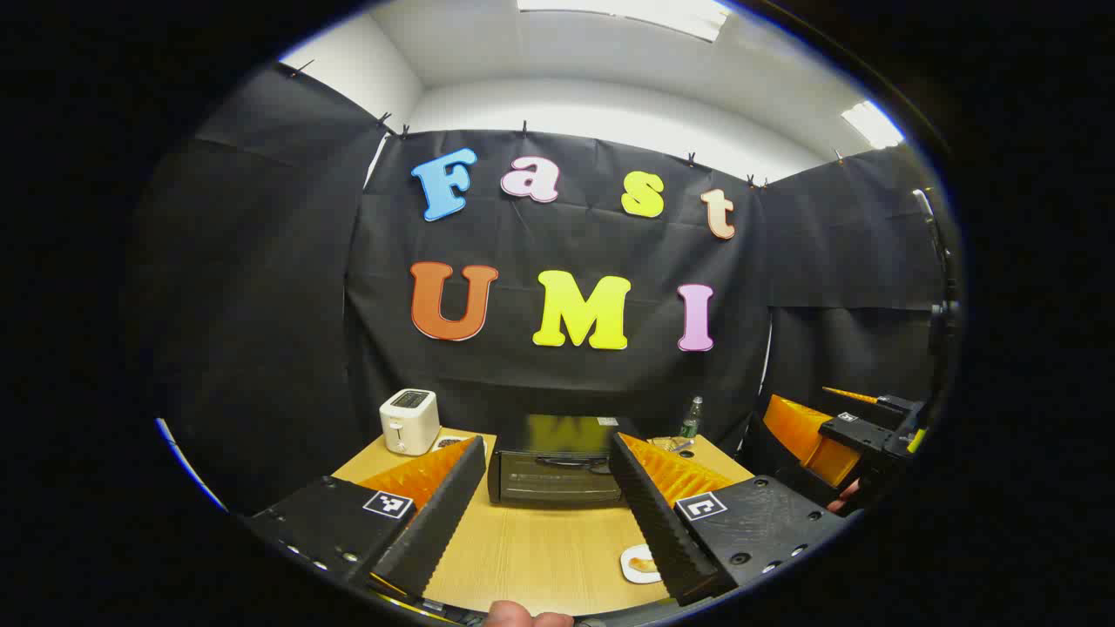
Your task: Open the electric oven with the left hand, put the food in, and close the electric oven.
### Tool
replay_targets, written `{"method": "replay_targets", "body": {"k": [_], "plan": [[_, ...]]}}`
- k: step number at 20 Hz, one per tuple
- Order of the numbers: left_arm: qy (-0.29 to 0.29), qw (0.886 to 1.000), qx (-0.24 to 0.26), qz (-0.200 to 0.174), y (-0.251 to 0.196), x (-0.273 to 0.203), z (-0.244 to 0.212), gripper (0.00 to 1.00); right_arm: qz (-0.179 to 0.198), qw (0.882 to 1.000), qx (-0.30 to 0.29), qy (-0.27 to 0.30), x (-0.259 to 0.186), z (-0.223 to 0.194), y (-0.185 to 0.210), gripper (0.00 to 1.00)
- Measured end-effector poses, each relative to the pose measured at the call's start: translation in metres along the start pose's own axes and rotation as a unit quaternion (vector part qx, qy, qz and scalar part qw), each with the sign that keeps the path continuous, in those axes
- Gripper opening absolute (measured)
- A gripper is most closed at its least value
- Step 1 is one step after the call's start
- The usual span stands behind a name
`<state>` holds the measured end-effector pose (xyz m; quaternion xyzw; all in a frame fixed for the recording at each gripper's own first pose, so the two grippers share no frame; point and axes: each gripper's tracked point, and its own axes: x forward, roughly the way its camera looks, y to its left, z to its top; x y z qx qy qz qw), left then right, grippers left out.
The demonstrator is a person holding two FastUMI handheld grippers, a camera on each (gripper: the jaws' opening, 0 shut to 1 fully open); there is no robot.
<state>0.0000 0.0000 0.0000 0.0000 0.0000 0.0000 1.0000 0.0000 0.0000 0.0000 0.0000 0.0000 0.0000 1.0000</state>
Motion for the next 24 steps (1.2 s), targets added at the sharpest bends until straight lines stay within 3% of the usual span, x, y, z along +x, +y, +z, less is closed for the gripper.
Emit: {"method": "replay_targets", "body": {"k": [4,9,18,24], "plan": [[-0.004,1.000,-0.009,-0.002,-0.009,0.004,0.004,0.94,-0.011,1.000,-0.006,0.001,0.004,0.001,-0.009,0.97],[-0.017,1.000,0.013,-0.005,-0.009,0.011,0.009,0.94,-0.008,1.000,-0.006,0.008,0.008,-0.004,-0.009,0.98],[0.004,0.999,0.019,0.039,0.025,0.023,0.000,0.94,-0.006,1.000,-0.008,-0.001,0.024,0.004,-0.007,0.98],[-0.001,0.999,0.020,0.036,0.019,0.029,0.004,0.94,-0.009,1.000,0.001,0.005,0.031,0.005,-0.014,0.97]]}}
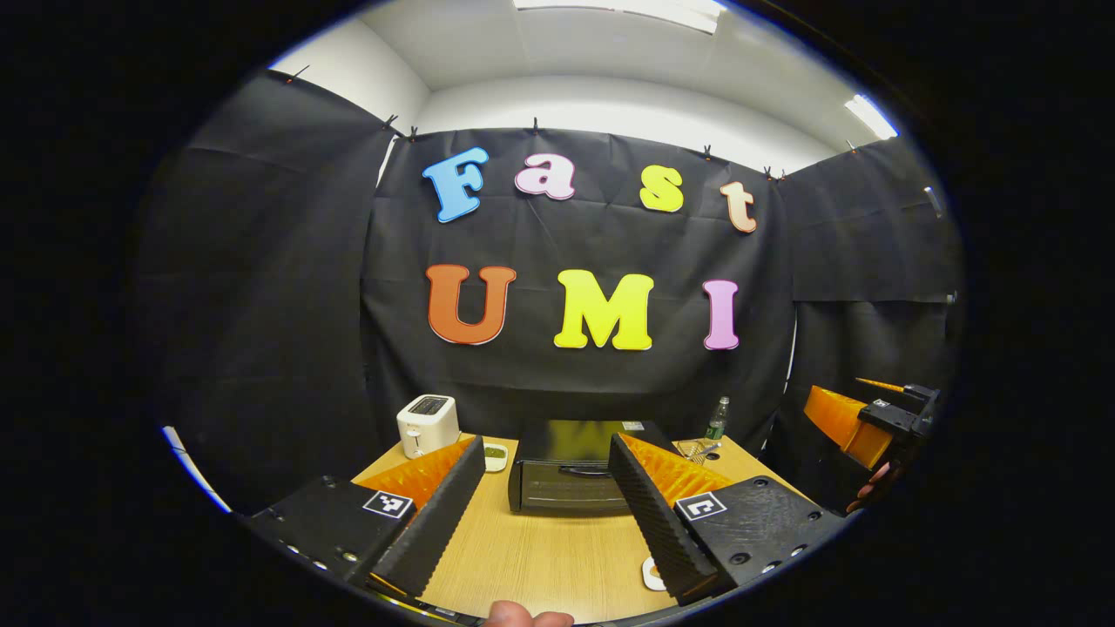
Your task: Open the electric oven with the left hand, put the food in, and close the electric oven.
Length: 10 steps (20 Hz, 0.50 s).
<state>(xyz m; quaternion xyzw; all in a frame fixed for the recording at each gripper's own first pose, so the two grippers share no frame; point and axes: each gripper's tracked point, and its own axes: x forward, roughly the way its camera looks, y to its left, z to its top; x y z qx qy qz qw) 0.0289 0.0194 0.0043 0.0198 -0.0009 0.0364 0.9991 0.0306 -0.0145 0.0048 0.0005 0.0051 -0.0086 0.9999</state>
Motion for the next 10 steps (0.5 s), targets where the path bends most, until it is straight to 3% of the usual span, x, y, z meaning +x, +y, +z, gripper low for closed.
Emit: {"method": "replay_targets", "body": {"k": [10], "plan": [[0.010,1.000,0.005,-0.025,-0.040,0.016,-0.008,0.94,-0.015,1.000,0.006,0.001,0.004,-0.009,-0.041,0.97]]}}
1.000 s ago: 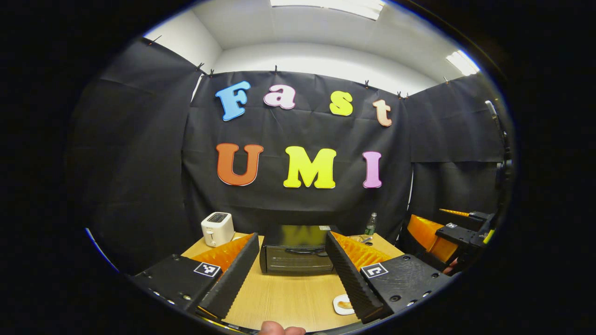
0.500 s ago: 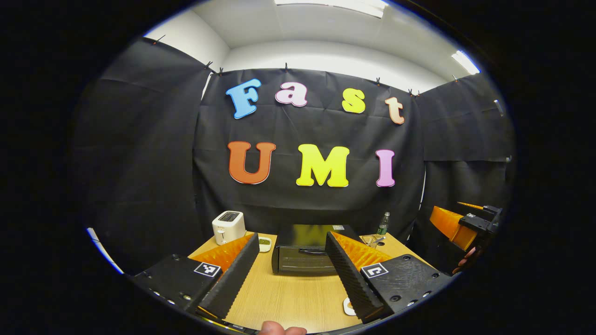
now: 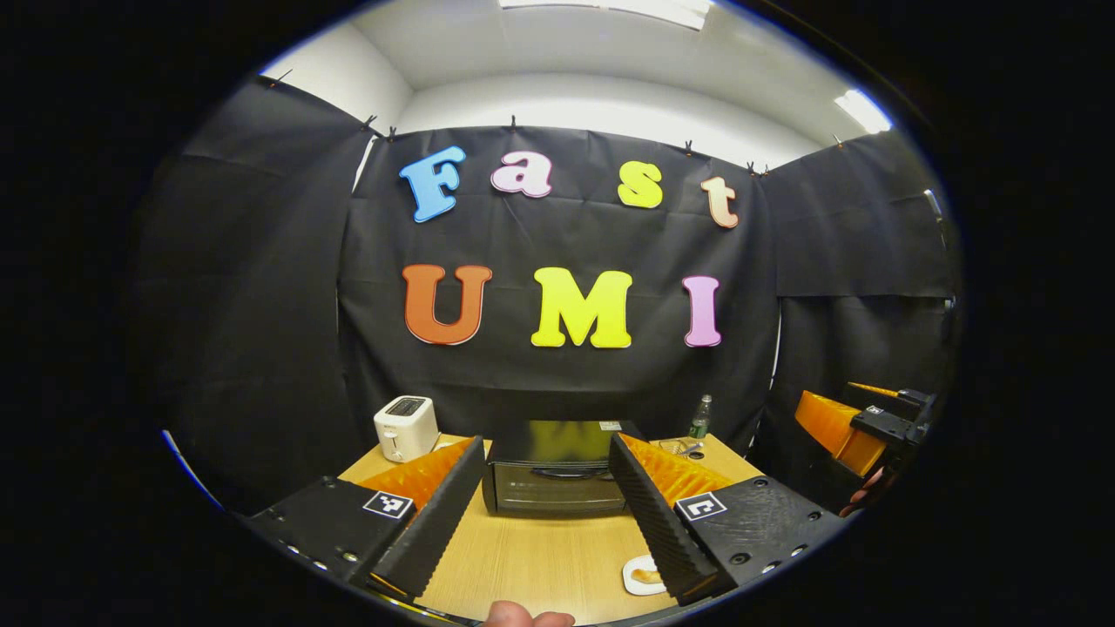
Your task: Open the electric oven with the left hand, put the food in, and close the electric oven.
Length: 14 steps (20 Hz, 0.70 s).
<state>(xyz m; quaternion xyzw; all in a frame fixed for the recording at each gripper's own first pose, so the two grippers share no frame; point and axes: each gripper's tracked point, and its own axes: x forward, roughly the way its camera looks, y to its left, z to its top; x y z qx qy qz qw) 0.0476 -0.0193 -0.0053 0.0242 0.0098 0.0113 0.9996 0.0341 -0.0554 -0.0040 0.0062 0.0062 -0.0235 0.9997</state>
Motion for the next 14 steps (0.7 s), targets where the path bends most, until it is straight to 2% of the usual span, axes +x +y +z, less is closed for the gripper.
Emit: {"method": "replay_targets", "body": {"k": [7,11,14], "plan": [[0.034,0.999,-0.005,-0.010,-0.024,0.055,-0.023,0.94,-0.025,1.000,0.006,0.014,0.028,-0.012,-0.044,0.98],[0.064,0.997,-0.029,-0.006,-0.032,0.104,-0.039,0.94,-0.029,0.999,0.023,0.033,0.057,-0.027,-0.063,0.97],[0.072,0.997,-0.010,0.003,-0.028,0.148,-0.048,0.94,-0.026,0.998,0.033,0.051,0.080,-0.041,-0.071,0.98]]}}
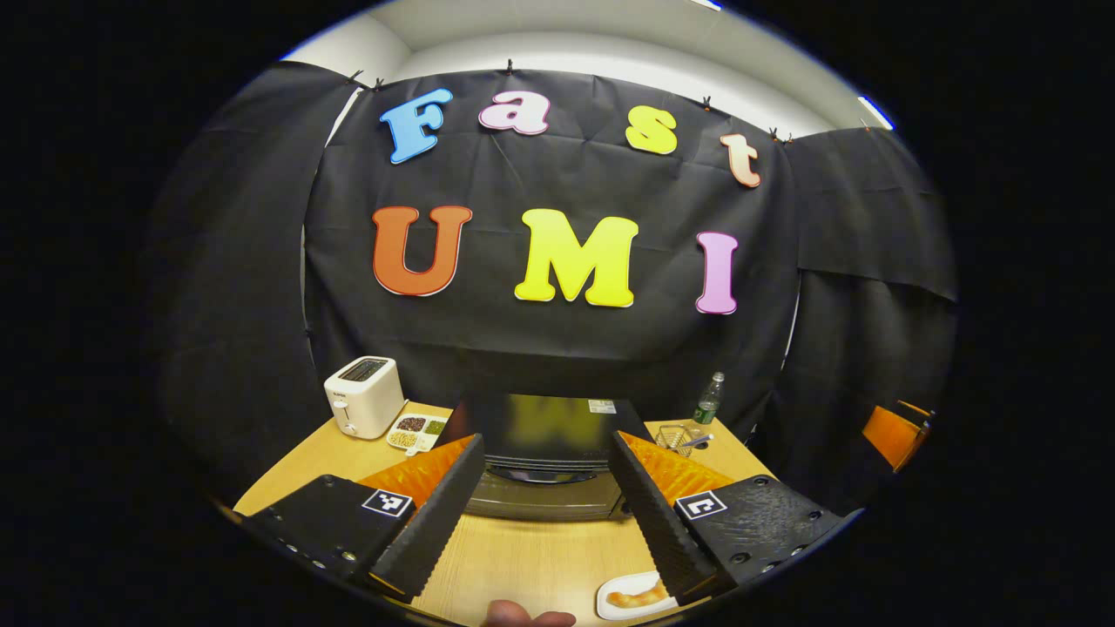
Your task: Open the electric oven with the left hand, put the food in, and close the electric oven.
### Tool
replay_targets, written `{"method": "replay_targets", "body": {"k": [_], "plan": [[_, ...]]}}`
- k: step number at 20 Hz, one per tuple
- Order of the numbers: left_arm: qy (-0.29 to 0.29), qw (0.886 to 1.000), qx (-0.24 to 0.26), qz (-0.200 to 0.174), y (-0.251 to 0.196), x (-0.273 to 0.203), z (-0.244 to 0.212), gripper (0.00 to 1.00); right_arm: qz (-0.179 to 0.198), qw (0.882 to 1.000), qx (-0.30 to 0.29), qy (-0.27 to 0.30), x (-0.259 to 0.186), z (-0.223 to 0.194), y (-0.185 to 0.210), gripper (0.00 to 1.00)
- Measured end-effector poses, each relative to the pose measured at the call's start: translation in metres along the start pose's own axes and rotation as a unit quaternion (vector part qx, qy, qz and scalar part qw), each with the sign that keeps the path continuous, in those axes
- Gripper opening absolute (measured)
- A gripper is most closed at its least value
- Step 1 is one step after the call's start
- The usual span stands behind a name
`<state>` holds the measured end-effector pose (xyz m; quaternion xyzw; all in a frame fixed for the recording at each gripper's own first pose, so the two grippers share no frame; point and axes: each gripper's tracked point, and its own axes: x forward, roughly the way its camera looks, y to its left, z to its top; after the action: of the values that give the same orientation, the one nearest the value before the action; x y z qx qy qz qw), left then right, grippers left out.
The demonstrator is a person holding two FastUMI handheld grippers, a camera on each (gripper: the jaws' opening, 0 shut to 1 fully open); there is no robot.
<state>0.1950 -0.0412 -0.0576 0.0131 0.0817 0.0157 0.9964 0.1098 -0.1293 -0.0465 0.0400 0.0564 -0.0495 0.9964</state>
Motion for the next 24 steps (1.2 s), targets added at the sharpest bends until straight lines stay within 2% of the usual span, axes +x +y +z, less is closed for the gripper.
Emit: {"method": "replay_targets", "body": {"k": [6,11,15,16,17,21,24], "plan": [[0.071,0.997,0.030,-0.012,-0.009,0.086,-0.070,0.95,0.003,0.999,-0.017,0.046,0.038,-0.028,-0.014,1.00],[0.101,0.994,0.036,-0.004,-0.006,0.125,-0.110,0.95,-0.011,0.997,-0.031,0.071,0.053,-0.036,-0.033,0.98],[0.094,0.994,0.047,0.005,-0.001,0.132,-0.115,0.95,-0.010,0.995,-0.027,0.091,0.057,-0.045,-0.036,0.98],[0.110,0.993,0.041,0.009,0.000,0.127,-0.123,0.94,-0.010,0.995,-0.025,0.094,0.057,-0.046,-0.035,0.99],[0.101,0.994,0.036,0.007,0.001,0.128,-0.120,0.96,-0.008,0.995,-0.023,0.096,0.056,-0.047,-0.033,0.99],[0.131,0.991,0.036,0.003,0.001,0.117,-0.128,0.97,0.008,0.995,-0.021,0.101,0.050,-0.050,-0.019,0.98],[0.186,0.982,0.028,0.011,0.007,0.087,-0.153,0.98,0.017,0.995,-0.019,0.096,0.044,-0.048,-0.012,0.99]]}}
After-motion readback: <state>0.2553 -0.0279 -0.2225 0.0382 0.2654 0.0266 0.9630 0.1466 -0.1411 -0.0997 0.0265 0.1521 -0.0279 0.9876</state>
